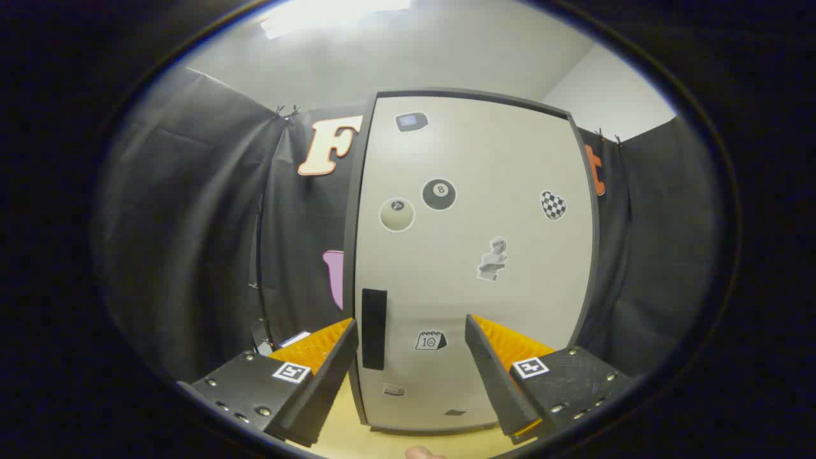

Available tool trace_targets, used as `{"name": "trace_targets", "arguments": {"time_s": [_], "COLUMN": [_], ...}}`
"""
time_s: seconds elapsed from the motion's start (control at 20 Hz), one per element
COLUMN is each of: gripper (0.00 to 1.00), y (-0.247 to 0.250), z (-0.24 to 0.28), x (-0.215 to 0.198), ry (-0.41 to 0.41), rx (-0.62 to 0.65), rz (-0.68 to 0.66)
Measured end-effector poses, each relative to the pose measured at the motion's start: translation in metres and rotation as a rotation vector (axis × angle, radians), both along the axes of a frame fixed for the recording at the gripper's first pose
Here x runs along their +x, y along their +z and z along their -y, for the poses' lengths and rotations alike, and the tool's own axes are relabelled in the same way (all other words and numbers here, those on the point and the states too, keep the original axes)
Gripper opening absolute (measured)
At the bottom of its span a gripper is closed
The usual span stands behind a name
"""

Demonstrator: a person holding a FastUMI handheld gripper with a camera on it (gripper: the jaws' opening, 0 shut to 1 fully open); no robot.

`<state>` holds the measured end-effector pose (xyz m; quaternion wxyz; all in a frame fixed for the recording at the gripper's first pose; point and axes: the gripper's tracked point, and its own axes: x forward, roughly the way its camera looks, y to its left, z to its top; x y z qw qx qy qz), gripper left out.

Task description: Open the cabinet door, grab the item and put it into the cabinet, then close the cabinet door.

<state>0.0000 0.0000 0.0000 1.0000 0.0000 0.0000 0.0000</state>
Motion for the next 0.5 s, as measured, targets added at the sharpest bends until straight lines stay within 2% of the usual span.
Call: {"name": "trace_targets", "arguments": {"time_s": [0.5], "gripper": [0.99], "y": [-0.010], "z": [-0.008], "x": [0.016], "ry": [0.014], "rx": [-0.011], "rz": [-0.032]}}
